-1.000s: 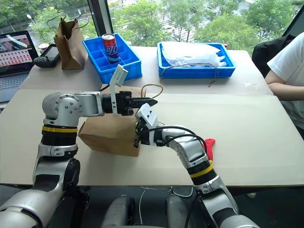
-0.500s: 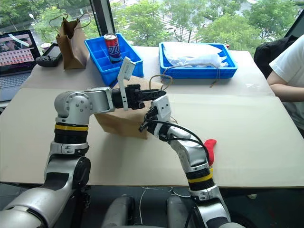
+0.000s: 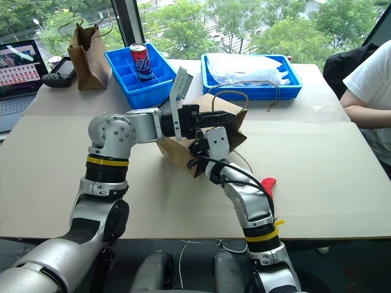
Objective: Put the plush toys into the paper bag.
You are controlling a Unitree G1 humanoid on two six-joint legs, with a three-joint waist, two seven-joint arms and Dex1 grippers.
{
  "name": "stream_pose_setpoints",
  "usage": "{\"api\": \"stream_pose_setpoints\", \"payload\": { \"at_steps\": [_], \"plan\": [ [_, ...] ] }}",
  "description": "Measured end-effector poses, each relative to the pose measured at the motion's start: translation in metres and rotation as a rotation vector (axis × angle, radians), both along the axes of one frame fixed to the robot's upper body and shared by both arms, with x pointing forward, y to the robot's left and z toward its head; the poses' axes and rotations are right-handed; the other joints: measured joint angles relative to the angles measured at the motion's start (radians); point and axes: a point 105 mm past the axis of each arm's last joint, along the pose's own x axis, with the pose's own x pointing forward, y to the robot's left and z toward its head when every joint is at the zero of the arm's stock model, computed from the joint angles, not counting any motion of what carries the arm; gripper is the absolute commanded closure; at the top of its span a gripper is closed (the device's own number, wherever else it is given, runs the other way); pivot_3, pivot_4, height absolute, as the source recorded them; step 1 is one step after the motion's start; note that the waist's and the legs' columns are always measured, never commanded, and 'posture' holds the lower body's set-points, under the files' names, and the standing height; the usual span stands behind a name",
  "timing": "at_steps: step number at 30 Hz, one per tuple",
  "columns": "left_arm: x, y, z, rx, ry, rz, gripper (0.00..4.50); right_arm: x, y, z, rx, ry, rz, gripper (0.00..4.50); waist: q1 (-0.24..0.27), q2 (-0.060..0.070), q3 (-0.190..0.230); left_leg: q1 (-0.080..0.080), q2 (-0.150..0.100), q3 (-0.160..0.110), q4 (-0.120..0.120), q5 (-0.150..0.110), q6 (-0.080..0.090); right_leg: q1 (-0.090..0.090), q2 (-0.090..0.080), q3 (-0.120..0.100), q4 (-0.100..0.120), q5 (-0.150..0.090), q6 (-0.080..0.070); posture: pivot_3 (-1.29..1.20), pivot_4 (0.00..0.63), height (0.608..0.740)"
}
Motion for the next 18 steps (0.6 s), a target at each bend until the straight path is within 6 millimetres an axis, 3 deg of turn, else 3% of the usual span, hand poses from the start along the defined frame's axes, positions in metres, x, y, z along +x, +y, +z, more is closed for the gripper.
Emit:
{"api": "stream_pose_setpoints", "payload": {
  "at_steps": [4,8,14,15,18],
  "plan": [
    [0.004,0.017,-0.004,-0.003,0.022,0.054,4.5,0.011,0.003,-0.009,-0.017,0.021,0.004,4.49,-0.001,0.0,0.0,0.0,0.0,-0.001,0.0,0.0,0.0,0.0,0.0,0.0,0.0,0.0,0.0,0.0,0.15,0.722],
    [0.009,0.031,-0.004,-0.001,0.028,0.117,4.5,0.014,-0.001,-0.008,0.01,0.022,-0.008,3.3,0.003,0.0,0.0,0.0,0.0,-0.001,0.0,0.0,0.0,0.0,0.0,0.0,0.0,0.0,0.0,0.0,0.15,0.722],
    [0.01,0.038,-0.015,0.016,0.048,0.142,4.5,0.004,-0.008,-0.007,0.022,0.029,0.009,1.14,0.004,0.0,0.0,0.0,0.0,-0.001,0.0,0.0,0.0,0.0,0.0,0.0,0.0,0.0,0.0,0.0,0.15,0.722],
    [0.01,0.038,-0.015,0.017,0.048,0.141,4.5,0.002,-0.012,-0.005,0.035,0.036,0.006,0.89,0.004,0.0,0.0,0.0,0.0,-0.001,0.0,0.0,0.0,0.0,0.0,0.0,0.0,0.0,0.0,0.0,0.15,0.722],
    [0.01,0.034,-0.017,0.022,0.049,0.133,4.5,-0.008,-0.023,0.006,0.031,0.037,0.007,0.89,0.004,0.0,0.0,0.0,0.0,-0.001,0.0,0.0,0.0,0.0,0.0,0.0,0.0,0.0,0.0,0.0,0.15,0.722]
  ]
}}
